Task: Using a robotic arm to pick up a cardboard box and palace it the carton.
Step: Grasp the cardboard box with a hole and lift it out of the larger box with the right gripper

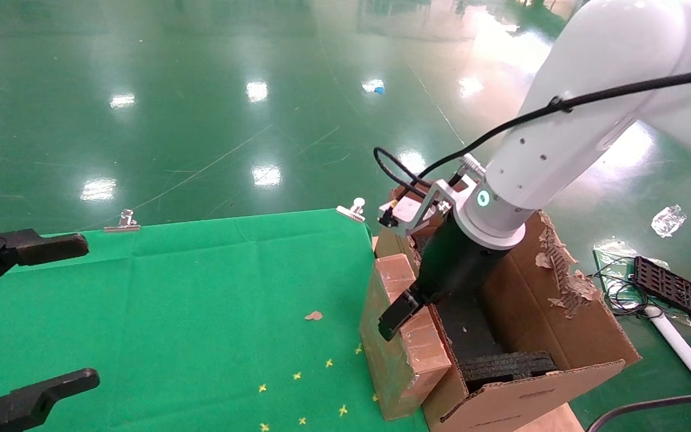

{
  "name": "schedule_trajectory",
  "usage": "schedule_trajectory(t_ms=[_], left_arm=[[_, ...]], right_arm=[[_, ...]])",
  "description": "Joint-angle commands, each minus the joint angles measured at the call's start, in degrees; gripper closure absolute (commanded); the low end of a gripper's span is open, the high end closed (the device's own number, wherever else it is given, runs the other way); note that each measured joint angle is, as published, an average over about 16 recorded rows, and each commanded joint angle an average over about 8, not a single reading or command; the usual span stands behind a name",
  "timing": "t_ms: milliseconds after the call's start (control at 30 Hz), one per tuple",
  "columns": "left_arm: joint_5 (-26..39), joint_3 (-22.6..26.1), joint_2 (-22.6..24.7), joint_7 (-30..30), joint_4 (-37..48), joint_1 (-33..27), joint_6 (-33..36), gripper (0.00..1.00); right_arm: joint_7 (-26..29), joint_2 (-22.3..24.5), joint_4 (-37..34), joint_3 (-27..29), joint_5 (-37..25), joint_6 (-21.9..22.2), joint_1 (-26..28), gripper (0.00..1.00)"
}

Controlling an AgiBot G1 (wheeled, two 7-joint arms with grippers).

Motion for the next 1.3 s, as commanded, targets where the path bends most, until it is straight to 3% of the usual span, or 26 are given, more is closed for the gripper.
schedule_trajectory(t_ms=[33, 100, 1300], left_arm=[[-0.01, 0.01, 0.0, 0.0, 0.0, 0.0, 0.0, 0.0], [-0.01, 0.02, -0.01, 0.01, 0.0, 0.0, -0.01, 0.0], [-0.1, 0.15, -0.06, 0.08, 0.0, -0.03, -0.07, 0.0]], right_arm=[[0.63, -0.43, 0.35, -0.38, -0.58, 0.09, -0.32, 0.96], [1.22, -0.63, 0.74, -0.57, -0.82, 0.02, -0.38, 1.0], [2.55, -0.97, 3.38, -0.89, -2.74, 0.2, 0.79, 1.0]])
